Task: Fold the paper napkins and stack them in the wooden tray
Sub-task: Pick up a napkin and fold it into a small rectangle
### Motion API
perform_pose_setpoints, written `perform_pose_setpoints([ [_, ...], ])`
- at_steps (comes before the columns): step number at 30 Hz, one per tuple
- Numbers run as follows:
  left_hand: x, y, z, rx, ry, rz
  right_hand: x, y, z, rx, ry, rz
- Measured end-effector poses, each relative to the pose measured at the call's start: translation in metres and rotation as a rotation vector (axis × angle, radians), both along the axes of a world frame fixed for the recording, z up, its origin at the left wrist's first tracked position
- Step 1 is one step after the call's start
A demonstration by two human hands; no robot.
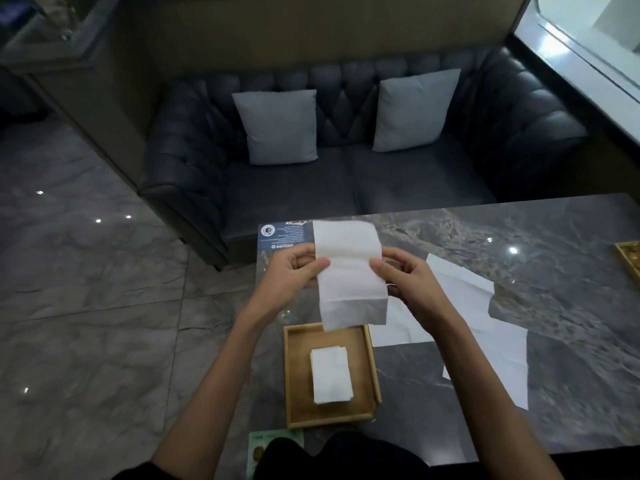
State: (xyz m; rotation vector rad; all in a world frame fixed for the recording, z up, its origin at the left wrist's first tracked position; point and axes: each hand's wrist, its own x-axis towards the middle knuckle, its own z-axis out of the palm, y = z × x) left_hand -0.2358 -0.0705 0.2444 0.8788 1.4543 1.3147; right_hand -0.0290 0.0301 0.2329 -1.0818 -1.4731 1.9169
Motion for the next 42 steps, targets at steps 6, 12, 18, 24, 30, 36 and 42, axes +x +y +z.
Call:
perform_pose_setpoints([
  [6,-0.007,0.002,0.002,0.058,-0.031,-0.040,0.002,0.004,0.006,-0.028,0.091,-0.010],
  [12,-0.004,0.002,0.004,0.085,-0.004,-0.012,0.001,0.008,0.012,0.084,0.098,-0.012],
  [18,0.001,0.005,0.010,0.143,0.060,0.018,-0.008,0.010,0.017,0.096,0.068,-0.017],
  [24,-0.006,0.005,0.004,0.165,-0.007,0.042,-0.014,0.007,0.019,0.279,-0.017,0.008],
  [30,0.001,-0.001,0.001,-0.035,-0.076,-0.031,-0.021,0.006,0.024,0.329,-0.028,-0.043],
  [36,0.006,0.000,0.008,-0.054,0.063,0.053,-0.021,0.006,0.017,0.166,-0.087,0.067],
  [42,-0.001,-0.001,0.011,-0.052,0.120,-0.005,-0.019,0.003,0.008,0.116,-0.072,0.084],
])
